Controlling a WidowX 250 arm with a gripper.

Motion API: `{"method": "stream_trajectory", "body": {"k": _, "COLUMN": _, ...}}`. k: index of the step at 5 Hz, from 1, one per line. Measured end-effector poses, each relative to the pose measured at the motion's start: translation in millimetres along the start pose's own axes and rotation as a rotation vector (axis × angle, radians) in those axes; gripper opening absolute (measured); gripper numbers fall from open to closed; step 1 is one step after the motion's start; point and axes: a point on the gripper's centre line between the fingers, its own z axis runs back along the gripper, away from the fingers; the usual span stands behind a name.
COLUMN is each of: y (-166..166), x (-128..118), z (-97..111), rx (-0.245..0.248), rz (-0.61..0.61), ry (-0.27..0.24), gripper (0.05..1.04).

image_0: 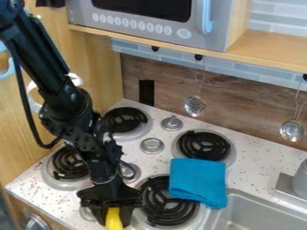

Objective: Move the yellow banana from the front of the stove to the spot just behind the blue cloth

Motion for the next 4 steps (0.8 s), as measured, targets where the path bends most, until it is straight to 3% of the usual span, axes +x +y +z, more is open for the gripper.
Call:
{"method": "stream_trajectory", "body": {"k": 1, "y": -4.0, "x": -2.8, "z": 5.2, "rx": -0.023, "rz": -0.010, "ry": 0.017, "gripper": 0.589}}
{"method": "stream_trajectory", "body": {"k": 2, "y": -15.5, "x": 4.0, "z": 24.8, "rx": -0.080, "rz": -0.011, "ry": 0.003, "gripper": 0.589}}
{"method": "stream_trajectory", "body": {"k": 4, "y": -36.9, "x": 44.4, "z": 52.6, "rx": -0.168, "rz": 0.049, "ry": -0.019, "gripper": 0.589}}
